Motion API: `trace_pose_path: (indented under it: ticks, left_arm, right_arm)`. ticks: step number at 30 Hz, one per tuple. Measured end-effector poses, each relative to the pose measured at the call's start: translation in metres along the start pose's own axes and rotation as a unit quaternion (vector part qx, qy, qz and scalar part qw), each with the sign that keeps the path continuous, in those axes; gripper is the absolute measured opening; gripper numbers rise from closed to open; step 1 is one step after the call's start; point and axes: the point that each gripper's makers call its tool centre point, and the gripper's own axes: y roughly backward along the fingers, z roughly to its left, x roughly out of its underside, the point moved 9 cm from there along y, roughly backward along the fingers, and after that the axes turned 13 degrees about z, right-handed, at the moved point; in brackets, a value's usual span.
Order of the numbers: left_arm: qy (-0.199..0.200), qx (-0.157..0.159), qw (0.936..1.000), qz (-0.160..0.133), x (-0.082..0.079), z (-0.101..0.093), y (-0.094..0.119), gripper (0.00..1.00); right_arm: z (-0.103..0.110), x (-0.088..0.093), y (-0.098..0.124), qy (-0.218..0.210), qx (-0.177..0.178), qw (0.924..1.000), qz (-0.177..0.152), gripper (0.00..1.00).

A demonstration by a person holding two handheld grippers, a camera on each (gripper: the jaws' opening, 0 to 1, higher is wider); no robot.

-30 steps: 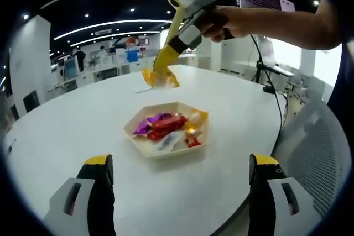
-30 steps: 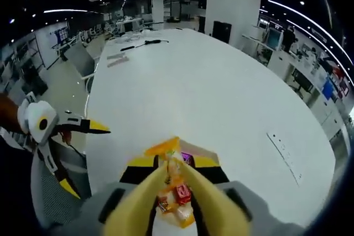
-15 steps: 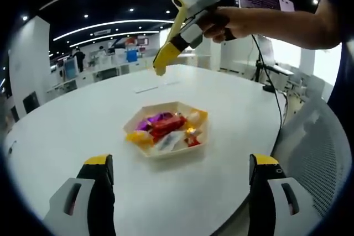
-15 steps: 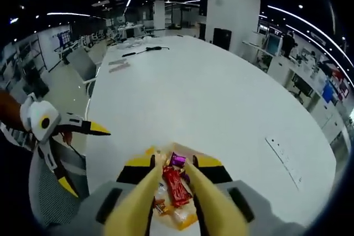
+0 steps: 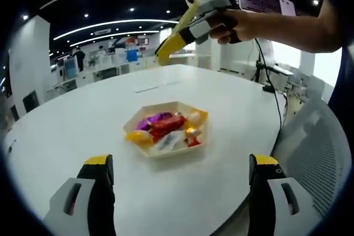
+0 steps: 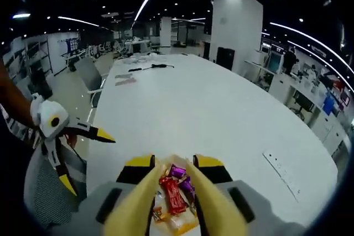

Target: Place the target food into the container with the food tongs after gripping and lifting it, then release it inside without dropping or visibly crushing the food.

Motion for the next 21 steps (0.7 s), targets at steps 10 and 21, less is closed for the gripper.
trace_pose_path:
  ticks: [10,21]
  left_arm:
    - [-0.007,0.007,0.9999,0.008,0.001,-0.003,-0.002,0.98]
    - [-0.002,0.011,0.9999,0.007,0.001,-0.003,-0.002,0.98]
  right_arm:
    - [-0.002,0.017,0.026,-0.004,0.015,0.9966,-0.081,0.27]
    - [0.008,0.060,0.058,-0.043,0.033,0.9904,-0.127,0.28]
